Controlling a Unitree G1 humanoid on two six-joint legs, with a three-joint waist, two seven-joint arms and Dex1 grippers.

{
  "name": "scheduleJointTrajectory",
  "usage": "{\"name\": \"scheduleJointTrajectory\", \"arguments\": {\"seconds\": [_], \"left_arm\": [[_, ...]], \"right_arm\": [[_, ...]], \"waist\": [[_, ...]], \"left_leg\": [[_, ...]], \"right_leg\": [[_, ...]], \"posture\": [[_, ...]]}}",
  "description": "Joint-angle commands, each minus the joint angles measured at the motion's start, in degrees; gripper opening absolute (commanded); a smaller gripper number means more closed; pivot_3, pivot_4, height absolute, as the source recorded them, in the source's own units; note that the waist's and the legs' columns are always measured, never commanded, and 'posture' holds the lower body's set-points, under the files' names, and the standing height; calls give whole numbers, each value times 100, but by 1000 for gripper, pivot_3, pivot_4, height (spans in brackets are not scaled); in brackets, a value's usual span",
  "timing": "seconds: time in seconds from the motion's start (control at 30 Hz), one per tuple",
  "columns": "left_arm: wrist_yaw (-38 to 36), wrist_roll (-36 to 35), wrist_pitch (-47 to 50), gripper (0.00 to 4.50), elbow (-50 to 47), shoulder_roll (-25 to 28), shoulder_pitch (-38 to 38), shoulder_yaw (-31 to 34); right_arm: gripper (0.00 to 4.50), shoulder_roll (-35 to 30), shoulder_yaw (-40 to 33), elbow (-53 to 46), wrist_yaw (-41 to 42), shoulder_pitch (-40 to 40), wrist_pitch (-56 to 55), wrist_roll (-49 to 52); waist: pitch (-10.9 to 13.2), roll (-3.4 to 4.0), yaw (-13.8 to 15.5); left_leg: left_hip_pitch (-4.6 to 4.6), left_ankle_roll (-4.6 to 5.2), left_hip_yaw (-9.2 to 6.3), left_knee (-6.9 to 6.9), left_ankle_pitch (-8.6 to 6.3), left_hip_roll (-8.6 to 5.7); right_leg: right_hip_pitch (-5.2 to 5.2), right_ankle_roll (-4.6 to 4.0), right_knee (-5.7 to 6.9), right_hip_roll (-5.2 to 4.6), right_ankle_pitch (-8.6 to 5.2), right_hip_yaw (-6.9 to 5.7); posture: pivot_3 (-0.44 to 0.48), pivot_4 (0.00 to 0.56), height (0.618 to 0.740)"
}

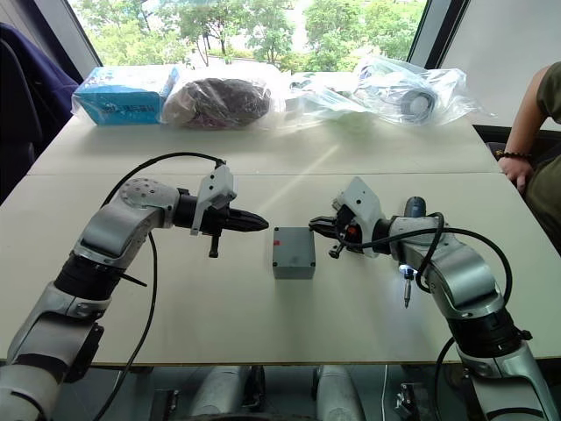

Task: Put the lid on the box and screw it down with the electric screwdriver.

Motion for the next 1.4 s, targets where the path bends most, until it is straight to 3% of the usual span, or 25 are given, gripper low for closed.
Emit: {"name": "scheduleJointTrajectory", "arguments": {"seconds": [0.03, 0.47, 0.6, 0.8, 0.87, 0.9, 1.03, 1.2, 1.4], "left_arm": [[13, -36, -52, 0, -131, -23, -30, 31], [39, -47, -56, 0, -157, -49, -37, 41], [29, -76, -34, 0, -173, -47, -54, 64], [27, -178, -9, 0, -167, -117, -97, 125], [21, -236, -6, 0, -175, -177, -134, 147], [-28, -259, -38, 0, -188, -198, -182, 132], [-252, -155, -279, 0, -262, -193, -342, -58], [-261, -38, -572, 0, -335, -318, -401, -183], [-436, 348, -1047, 0, -542, -268, -326, -607]], "right_arm": [[33, -6, -37, -75, -28, 10, -130, -68], [33, 65, -70, 13, -50, 61, -119, -66], [1232, 61, -144, 47, -49, 22, -61, -10], [3684, 54, -388, 5, -149, 4, 41, 80], [4356, 118, -719, -49, -354, -30, 378, 277], [4466, 114, -1030, -63, -546, -124, 747, 428], [4466, -361, -1894, -24, -1032, -608, 2321, 737], [4466, -1077, -2340, 253, -1322, -1186, 4256, 864], [4466, -2141, -2119, 1487, -1806, -1150, 4622, 1820]], "waist": [[0, 0, 2], [0, 0, 1], [0, 0, 2], [0, 0, 3], [0, 0, 5], [0, 0, 6], [0, 1, 3], [1, 2, 0], [0, 6, -6]], "left_leg": [[0, 0, 0, 0, 0, 0], [0, -1, 0, 0, 0, 0], [0, -1, 0, 0, 0, 0], [0, -1, 0, 0, 0, 0], [0, -1, 0, 0, 1, 0], [0, -1, 0, 0, 1, 0], [0, -4, 1, 0, 2, 0], [0, 2, 2, -2, -1, 0], [1, 24, 6, -7, -14, -3]], "right_leg": [[0, 0, 0, 0, 0, 0], [0, 0, 0, 0, 0, 0], [0, 0, 0, 0, 0, 0], [0, 0, 0, 0, 0, 0], [0, 0, 0, -1, 0, 0], [0, 0, 0, -1, 0, 0], [0, 0, 1, -2, 0, 1], [0, -1, -1, -5, 0, 2], [-2, -1, -2, -8, 0, 7]], "posture": [[0, 150, 740], [0, 150, 740], [0, 150, 740], [0, 150, 740], [0, 150, 740], [0, 150, 740], [0, 150, 740], [0, 150, 740], [0, 150, 740]]}}
